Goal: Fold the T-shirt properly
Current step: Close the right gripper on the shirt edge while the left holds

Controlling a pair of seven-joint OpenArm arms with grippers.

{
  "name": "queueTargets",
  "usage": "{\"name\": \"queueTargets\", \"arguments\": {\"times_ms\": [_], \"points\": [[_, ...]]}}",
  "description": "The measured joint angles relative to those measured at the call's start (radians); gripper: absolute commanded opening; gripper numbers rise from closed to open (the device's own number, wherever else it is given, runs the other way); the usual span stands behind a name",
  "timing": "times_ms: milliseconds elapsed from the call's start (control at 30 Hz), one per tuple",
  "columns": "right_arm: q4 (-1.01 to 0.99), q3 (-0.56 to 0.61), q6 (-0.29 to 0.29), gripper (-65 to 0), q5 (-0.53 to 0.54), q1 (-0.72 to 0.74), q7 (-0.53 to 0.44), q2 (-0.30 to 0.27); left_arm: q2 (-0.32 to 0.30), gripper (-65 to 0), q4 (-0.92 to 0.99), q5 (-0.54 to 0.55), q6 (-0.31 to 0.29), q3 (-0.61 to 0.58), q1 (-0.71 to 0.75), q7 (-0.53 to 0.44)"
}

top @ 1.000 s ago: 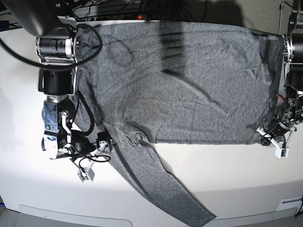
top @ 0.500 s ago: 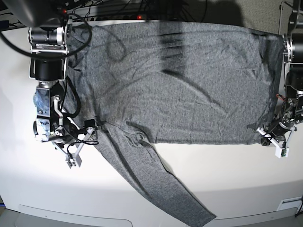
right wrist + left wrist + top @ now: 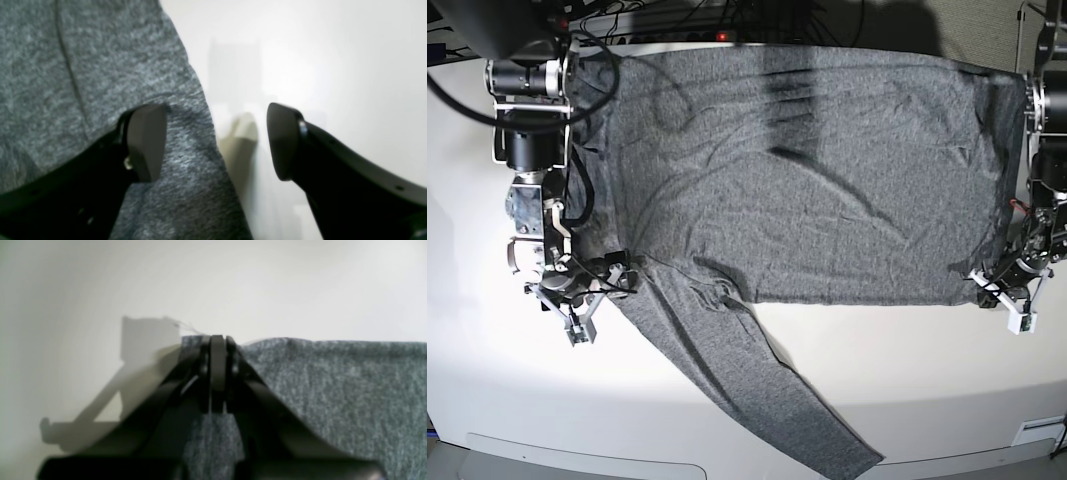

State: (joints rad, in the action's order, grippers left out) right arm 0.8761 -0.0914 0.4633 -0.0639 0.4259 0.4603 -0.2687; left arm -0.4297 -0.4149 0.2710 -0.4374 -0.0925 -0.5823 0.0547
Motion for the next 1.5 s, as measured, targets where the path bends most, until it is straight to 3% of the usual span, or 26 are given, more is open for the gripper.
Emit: {"name": "queueTargets", "arguments": {"times_ms": [467,667,900,1300,1500], "points": [[0.015,0.0,-0.002,-20.7,0.041,0.036,0.05,0.0,0.0,-65.0,0.0,0.0,0.0,0.0,0.0,0.0],[0.015,0.0,-0.002,-46.3,0.041,0.032,0.099,0.0,0.0,-65.0,0.0,0.0,0.0,0.0,0.0,0.0],[0.016,0.0,-0.002,-65.0,0.048,0.02,0.108,0.0,0.0,-65.0,0.0,0.0,0.0,0.0,0.0,0.0],[0.022,0.0,-0.002,-65.0,0.093,0.019,0.112,-0.001,0.0,-65.0,-0.005,0.0,0.0,0.0,0.001,0.001],[0.115,0.0,-0.002,-65.0,0.093,0.018,0.133,-0.003,0.0,-65.0,-0.08,0.0,0.0,0.0,0.0,0.089]]}}
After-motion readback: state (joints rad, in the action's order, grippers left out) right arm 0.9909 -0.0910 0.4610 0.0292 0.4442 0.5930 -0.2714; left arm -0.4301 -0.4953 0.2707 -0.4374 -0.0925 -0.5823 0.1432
